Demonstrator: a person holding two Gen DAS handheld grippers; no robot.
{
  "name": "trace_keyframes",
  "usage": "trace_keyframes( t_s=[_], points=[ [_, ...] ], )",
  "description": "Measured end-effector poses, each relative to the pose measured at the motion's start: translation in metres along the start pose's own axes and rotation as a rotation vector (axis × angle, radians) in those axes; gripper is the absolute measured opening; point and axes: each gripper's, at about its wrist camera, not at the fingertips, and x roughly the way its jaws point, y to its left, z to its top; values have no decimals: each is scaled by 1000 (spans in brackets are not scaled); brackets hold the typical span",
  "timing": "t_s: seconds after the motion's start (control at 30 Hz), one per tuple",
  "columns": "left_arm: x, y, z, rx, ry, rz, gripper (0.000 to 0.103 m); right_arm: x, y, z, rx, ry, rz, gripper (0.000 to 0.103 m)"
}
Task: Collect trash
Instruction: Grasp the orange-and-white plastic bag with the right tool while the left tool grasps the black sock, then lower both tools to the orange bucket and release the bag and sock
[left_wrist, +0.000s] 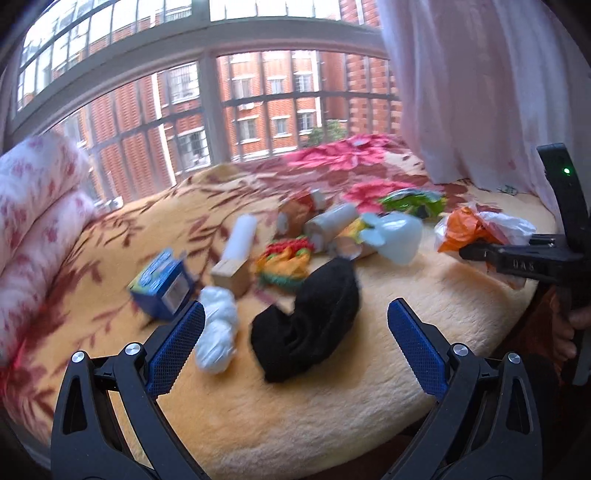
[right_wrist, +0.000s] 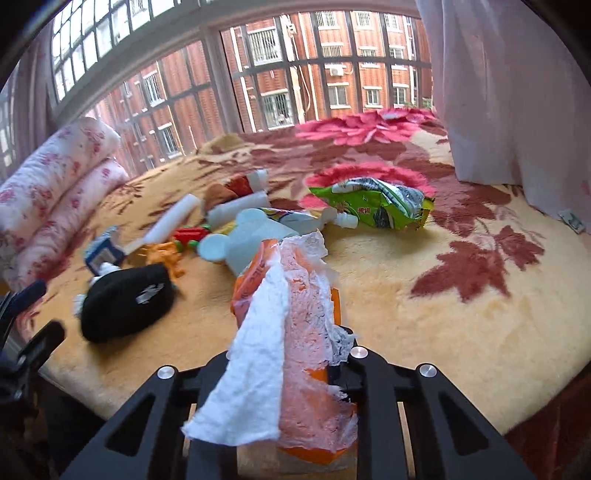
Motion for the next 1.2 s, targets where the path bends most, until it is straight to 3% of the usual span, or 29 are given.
trace_keyframes(
  t_s=[0.07,0.27,0.47,0.53,0.57,0.6,0.7,0.9,1.2],
  points=[
    [9,-8,8,23,13,-31,97,-8,0,-4,-3,-12,-3,21],
    [45,-28,22,104,59,-20,97,-25,-11,-12,13,-31,-29,22],
    [93,-22,13,36,186,15,96,-17,-10,-11,6,-29,-38,22],
    [109,-15,5,-16,251,19,80,-10,-6,-11,0,-20,-35,22],
    [116,-12,1,-37,284,7,49,-7,-4,-11,-4,-15,-37,22],
    [118,-10,0,-59,296,-26,44,-5,-2,-11,-7,-13,-39,22],
    [105,-10,2,-75,261,-14,33,-2,5,-12,-20,-3,-41,22],
    [53,-2,8,-154,202,-14,32,-19,17,-7,-43,-22,-20,22],
    [-68,3,2,-184,81,-36,32,-85,55,-11,-131,-54,74,23]
  ],
)
